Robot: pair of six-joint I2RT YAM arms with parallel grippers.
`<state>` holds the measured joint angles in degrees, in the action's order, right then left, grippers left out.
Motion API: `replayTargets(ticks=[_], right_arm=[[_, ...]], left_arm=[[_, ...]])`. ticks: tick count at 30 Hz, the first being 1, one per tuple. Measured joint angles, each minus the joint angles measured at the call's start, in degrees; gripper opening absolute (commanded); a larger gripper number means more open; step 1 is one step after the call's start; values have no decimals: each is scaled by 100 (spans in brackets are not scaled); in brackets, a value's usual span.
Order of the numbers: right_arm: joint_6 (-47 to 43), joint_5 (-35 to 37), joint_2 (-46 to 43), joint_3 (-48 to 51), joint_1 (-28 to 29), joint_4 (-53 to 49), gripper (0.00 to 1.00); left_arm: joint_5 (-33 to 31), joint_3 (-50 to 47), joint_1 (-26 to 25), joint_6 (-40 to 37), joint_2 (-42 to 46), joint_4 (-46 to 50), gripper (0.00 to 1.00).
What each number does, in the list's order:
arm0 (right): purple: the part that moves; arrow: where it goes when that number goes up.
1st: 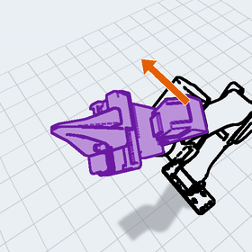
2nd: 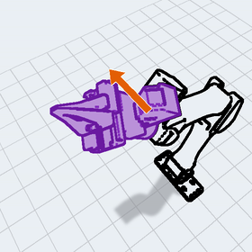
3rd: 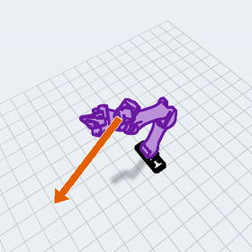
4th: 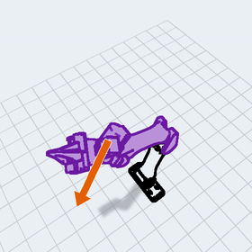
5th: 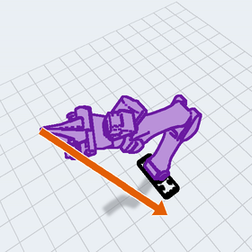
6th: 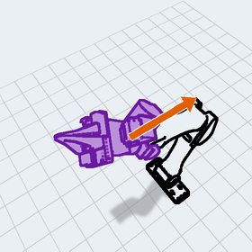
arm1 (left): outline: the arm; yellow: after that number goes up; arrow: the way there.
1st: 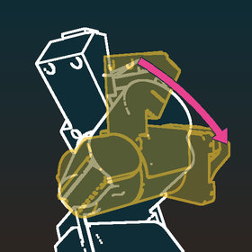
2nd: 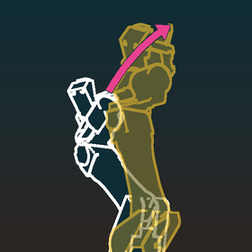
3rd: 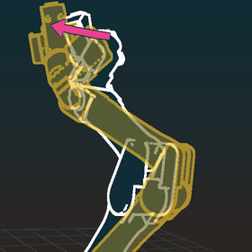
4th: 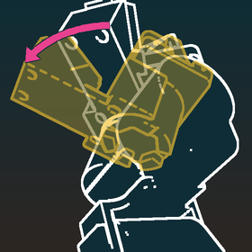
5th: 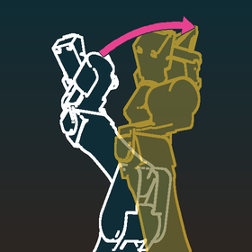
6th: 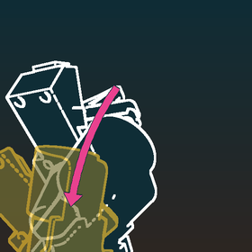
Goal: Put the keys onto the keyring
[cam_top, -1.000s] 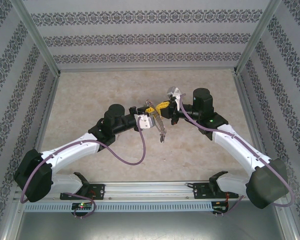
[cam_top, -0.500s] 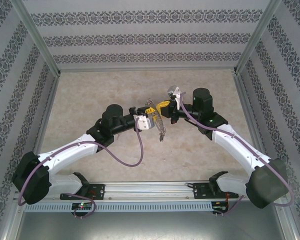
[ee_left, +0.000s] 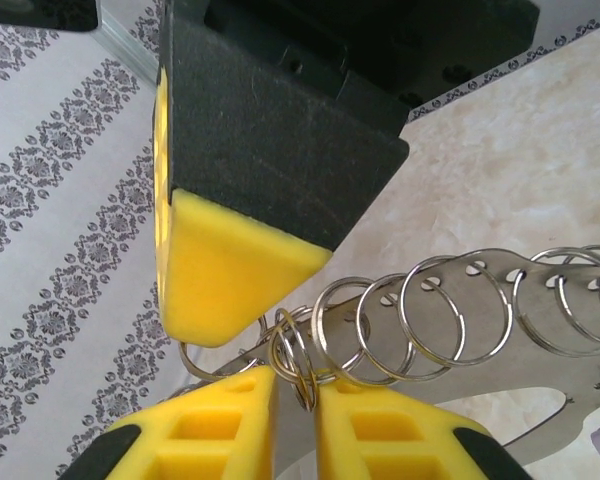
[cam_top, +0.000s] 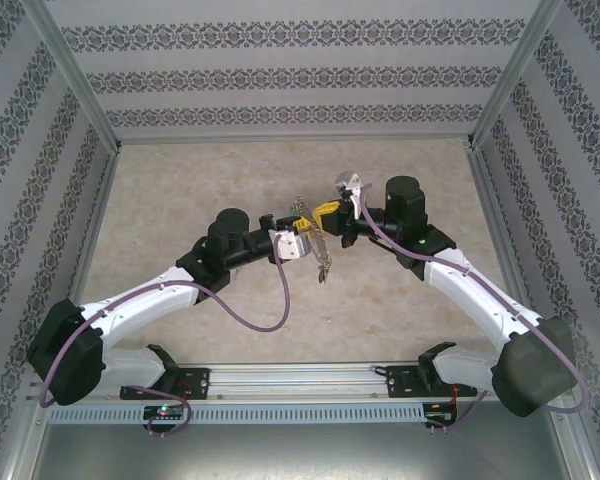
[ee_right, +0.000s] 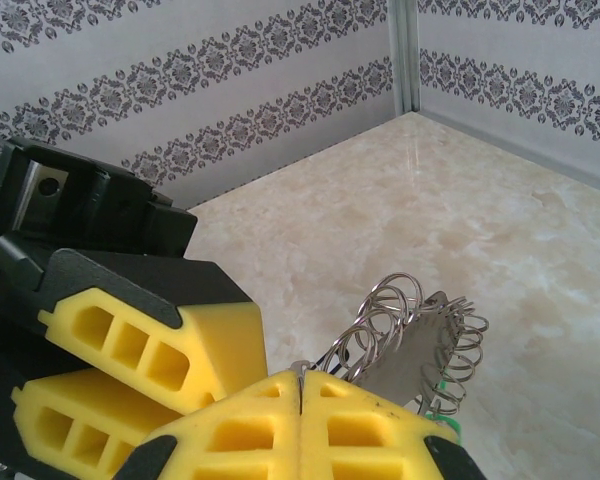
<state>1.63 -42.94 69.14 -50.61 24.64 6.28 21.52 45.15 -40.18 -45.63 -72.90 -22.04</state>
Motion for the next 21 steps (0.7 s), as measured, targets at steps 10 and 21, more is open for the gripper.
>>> replayTargets(ticks=[10, 21], right_arm=[[0, -2, -17, 0, 0, 0, 0], [0, -2, -50, 33, 0, 17, 0]], left_arm=[[-264, 24, 0, 17, -24, -2, 9], [-205, 81, -26, 94, -24, 2, 14]])
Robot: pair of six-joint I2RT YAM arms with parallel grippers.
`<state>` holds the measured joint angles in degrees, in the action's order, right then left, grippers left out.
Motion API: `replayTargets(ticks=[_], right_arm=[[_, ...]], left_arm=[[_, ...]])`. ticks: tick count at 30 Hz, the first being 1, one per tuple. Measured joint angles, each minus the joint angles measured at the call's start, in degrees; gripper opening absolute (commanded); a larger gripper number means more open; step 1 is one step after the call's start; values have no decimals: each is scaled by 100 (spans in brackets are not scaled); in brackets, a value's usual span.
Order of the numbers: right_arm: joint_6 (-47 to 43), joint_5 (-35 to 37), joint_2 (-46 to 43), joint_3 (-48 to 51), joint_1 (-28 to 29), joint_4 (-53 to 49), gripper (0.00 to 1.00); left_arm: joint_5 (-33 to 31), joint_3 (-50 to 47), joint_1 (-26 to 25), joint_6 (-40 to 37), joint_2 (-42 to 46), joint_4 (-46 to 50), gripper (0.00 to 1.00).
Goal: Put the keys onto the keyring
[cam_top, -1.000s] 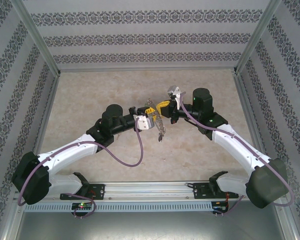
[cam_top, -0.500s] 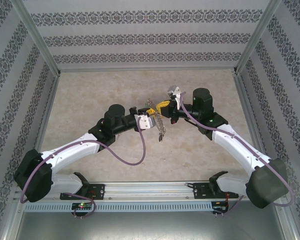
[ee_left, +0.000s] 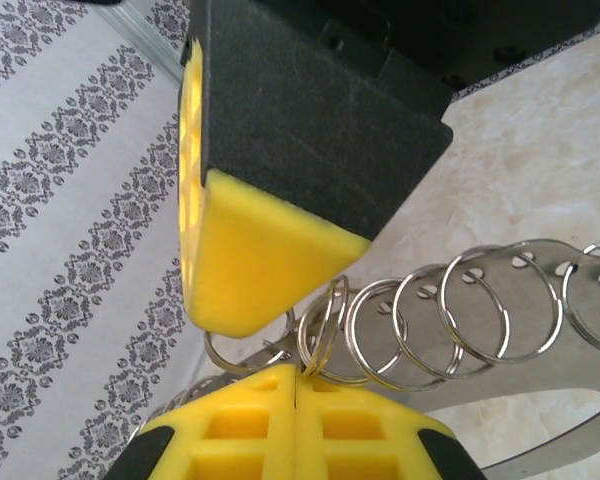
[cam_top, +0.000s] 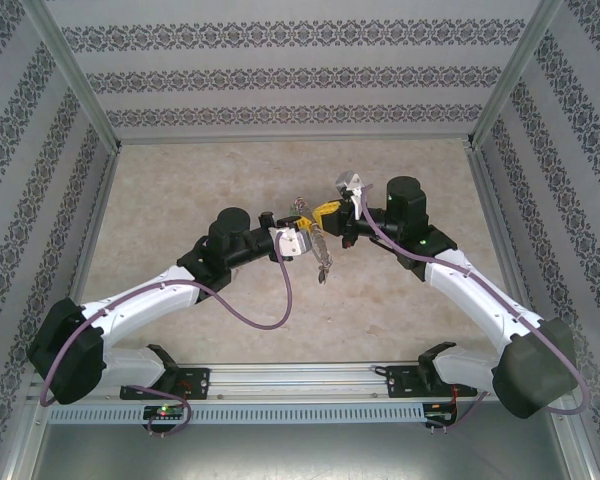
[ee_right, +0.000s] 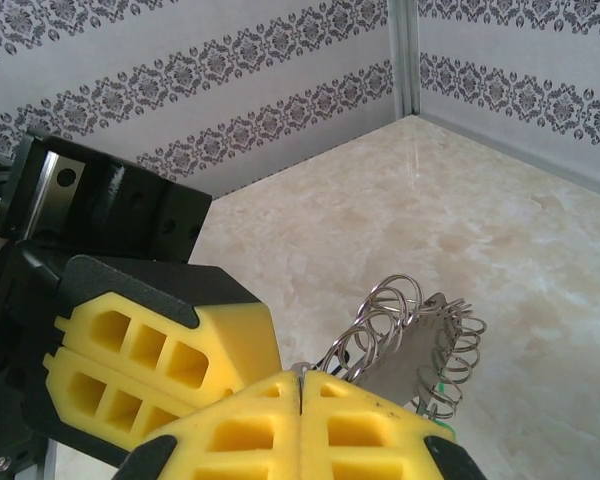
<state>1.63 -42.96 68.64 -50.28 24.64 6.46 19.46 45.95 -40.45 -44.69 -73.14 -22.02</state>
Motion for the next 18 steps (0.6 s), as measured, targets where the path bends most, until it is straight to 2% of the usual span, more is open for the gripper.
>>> replayTargets(ticks=[2, 4, 18], right_arm=[[0, -2, -11, 17, 0, 7, 0], [0, -2, -22, 22, 0, 9, 0], [-2, -2, -42, 22, 0, 22, 0]], left_arm=[[9, 24, 0, 37, 0, 7, 20], [22, 28, 0, 63, 0, 7, 21], [149, 114, 0, 118, 0, 42, 20]])
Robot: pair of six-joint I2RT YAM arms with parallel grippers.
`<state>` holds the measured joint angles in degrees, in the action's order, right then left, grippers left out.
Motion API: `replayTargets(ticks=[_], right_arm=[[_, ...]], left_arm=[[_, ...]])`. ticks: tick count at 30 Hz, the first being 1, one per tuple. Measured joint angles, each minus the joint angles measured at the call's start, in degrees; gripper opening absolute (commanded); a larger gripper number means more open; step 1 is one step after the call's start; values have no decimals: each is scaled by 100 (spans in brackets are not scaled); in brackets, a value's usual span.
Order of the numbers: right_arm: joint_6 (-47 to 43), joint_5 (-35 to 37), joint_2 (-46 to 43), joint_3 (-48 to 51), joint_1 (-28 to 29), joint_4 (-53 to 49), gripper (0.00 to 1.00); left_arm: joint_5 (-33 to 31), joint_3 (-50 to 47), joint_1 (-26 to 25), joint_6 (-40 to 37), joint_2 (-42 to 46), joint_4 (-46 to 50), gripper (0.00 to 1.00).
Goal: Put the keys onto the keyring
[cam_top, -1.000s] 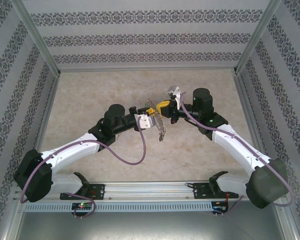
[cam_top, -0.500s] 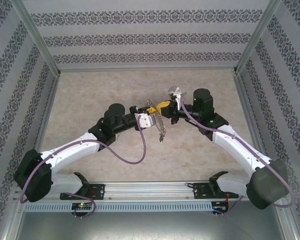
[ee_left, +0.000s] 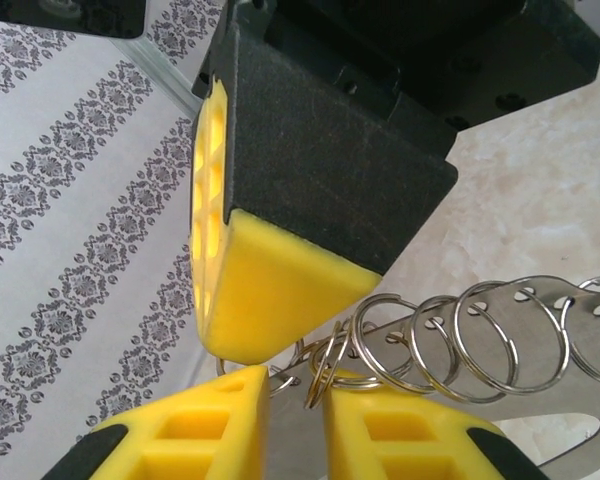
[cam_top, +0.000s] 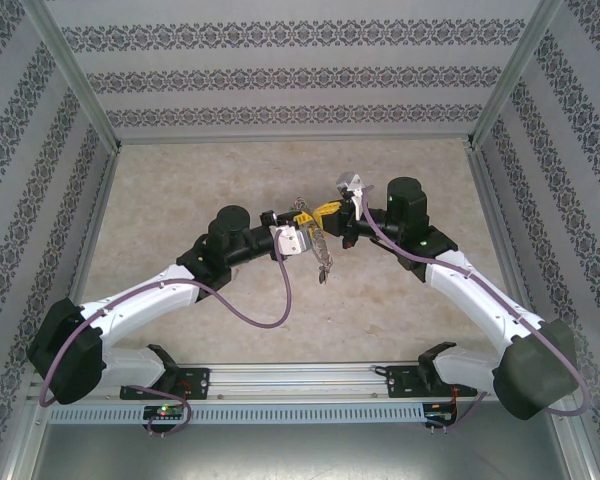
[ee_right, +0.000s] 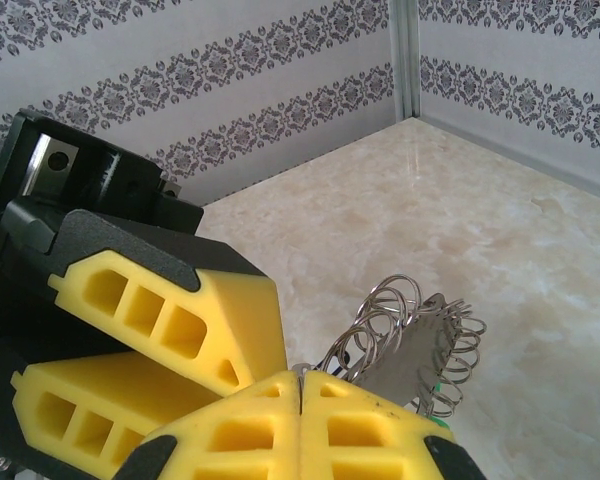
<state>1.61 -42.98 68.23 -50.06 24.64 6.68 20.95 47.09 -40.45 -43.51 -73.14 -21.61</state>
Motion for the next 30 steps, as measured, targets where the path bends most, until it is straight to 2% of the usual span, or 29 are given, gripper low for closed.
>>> replayTargets(ticks=[13, 19, 23, 30], right_arm=[[0, 2, 0, 0, 2, -2, 0], [-2, 2, -4, 0, 28, -22, 0], [-2, 7, -4, 0, 28, -35, 0], [-52, 9, -11, 52, 28, -44, 0]], left_arm=[[35, 74, 0, -4, -92, 144, 17], [90, 76, 0, -2, -111, 164, 11], [129, 83, 0, -24, -111, 212, 0], [131, 85, 0, -85, -111, 302, 0]])
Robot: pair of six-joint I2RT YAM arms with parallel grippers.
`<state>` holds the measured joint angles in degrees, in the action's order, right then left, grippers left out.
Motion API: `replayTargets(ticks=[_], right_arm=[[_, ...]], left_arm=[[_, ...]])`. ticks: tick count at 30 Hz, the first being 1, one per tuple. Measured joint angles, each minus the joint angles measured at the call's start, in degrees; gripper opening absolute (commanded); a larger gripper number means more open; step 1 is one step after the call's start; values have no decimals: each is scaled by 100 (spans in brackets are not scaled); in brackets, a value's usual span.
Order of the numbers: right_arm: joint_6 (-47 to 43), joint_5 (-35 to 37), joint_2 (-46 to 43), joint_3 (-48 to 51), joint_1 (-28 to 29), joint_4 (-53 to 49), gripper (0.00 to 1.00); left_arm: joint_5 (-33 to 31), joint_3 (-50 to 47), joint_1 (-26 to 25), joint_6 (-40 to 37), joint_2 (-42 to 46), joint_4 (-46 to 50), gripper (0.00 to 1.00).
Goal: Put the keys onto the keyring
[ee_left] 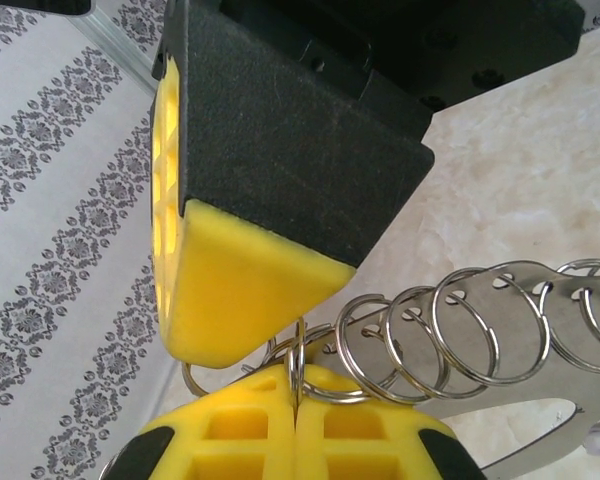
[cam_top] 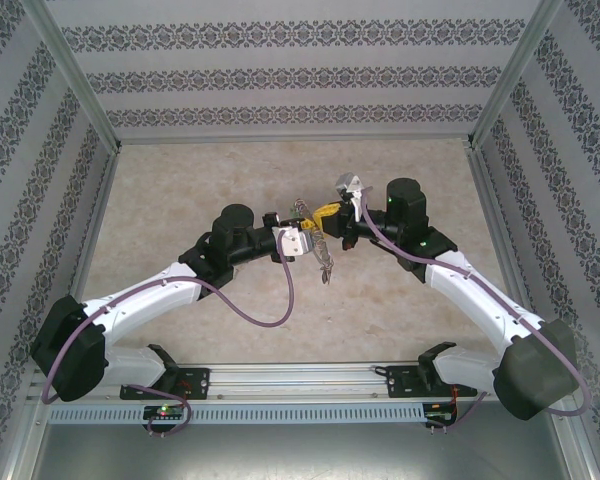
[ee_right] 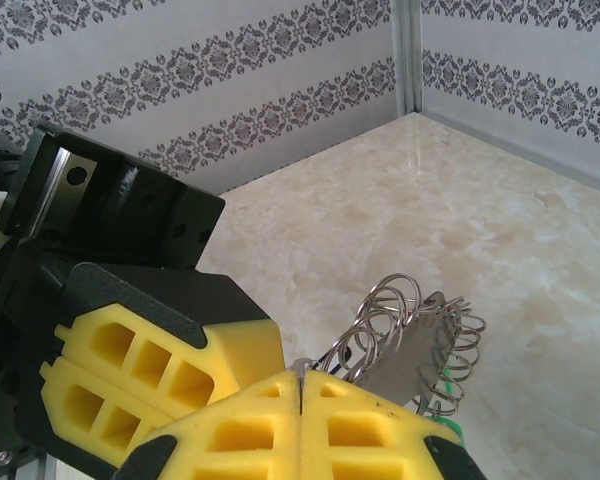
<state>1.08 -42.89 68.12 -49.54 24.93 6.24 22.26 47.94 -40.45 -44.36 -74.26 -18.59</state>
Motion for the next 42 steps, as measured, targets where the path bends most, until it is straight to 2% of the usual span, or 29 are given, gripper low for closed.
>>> replayTargets(ticks=[4, 12, 18, 26, 30, 34, 42], right_arm=[[-146, -2, -26, 76, -7, -42, 0], [-713, -136, -219, 201, -9, -221, 25], [-1792, -205, -813, 481, -59, -918, 38], [-3130, -48, -1530, 647, 0, -1556, 36], [-3674, 293, -1672, 682, 337, -1606, 29], [-4076, 474, -1674, 678, 575, -1733, 25], [-4450, 468, -1934, 658, 610, -2041, 36]], left_arm=[[-4, 0, -2, -24, 20, 155, 0], [160, 129, -2, -74, 184, 660, 0], [376, 234, -2, -131, 262, 1045, 0], [942, 498, 0, -138, 365, 1523, 0], [1250, 507, 0, -243, 435, 1696, 0], [1390, 507, 0, -354, 437, 1856, 0], [1298, 507, 0, -372, 492, 1952, 0]])
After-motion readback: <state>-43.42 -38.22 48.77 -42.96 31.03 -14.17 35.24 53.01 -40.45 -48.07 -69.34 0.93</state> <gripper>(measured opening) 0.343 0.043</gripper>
